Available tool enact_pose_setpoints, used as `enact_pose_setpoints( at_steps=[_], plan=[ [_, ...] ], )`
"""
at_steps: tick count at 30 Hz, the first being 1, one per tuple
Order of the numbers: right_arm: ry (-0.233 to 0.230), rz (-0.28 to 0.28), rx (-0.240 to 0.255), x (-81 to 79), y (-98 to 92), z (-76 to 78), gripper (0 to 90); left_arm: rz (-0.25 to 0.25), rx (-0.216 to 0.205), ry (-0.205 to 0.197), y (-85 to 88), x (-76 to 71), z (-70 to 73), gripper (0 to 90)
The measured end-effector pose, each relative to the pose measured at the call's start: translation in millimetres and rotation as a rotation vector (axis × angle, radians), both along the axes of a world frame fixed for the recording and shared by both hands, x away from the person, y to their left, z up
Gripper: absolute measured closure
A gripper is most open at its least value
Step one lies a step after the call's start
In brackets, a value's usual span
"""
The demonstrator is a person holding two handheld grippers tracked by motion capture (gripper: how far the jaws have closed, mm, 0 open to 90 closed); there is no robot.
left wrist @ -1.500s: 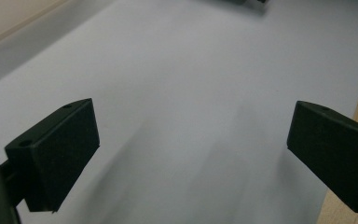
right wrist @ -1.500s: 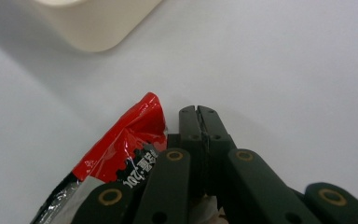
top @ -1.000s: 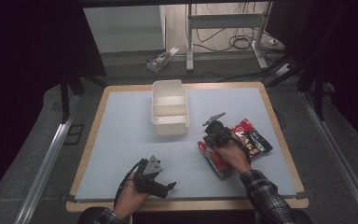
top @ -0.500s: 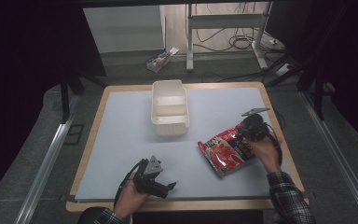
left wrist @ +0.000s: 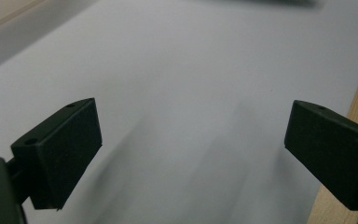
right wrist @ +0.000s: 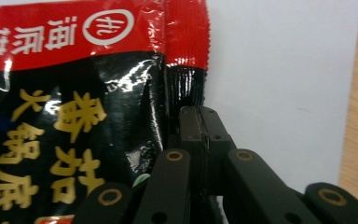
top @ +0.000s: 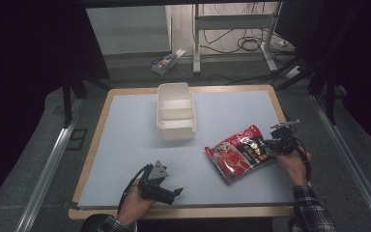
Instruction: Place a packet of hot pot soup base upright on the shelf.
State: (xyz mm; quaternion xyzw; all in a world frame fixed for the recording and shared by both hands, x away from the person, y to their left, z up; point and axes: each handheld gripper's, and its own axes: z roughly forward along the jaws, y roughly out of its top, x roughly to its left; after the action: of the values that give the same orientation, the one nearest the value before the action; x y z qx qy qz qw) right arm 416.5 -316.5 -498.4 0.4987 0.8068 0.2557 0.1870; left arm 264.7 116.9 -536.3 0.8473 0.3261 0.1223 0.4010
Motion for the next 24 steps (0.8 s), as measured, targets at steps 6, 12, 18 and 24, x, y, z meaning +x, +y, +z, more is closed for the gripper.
enact_pose_setpoints(
  at_steps=[6, 12, 18, 24],
  plan=[
    [0.023, 0.002, 0.034, -9.6, 13.1, -1.7, 89.4, 0.005, -0.017, 0.007, 0.7, 1.2, 1.0, 3.8],
    [0.027, 0.067, 0.009, -22.0, 39.7, -3.4, 89.4, -0.004, -0.017, 0.007, 0.6, 1.7, 2.4, 2.8],
    [0.025, 0.149, 0.009, -37.6, 72.6, -6.0, 89.4, -0.014, -0.02, -0.001, 1.2, 1.5, 6.4, 4.7],
    [0.008, 0.203, -0.008, -40.3, 82.0, -7.2, 88.9, -0.003, -0.035, 0.005, 1.7, 3.2, 9.8, 13.5]
  ],
)
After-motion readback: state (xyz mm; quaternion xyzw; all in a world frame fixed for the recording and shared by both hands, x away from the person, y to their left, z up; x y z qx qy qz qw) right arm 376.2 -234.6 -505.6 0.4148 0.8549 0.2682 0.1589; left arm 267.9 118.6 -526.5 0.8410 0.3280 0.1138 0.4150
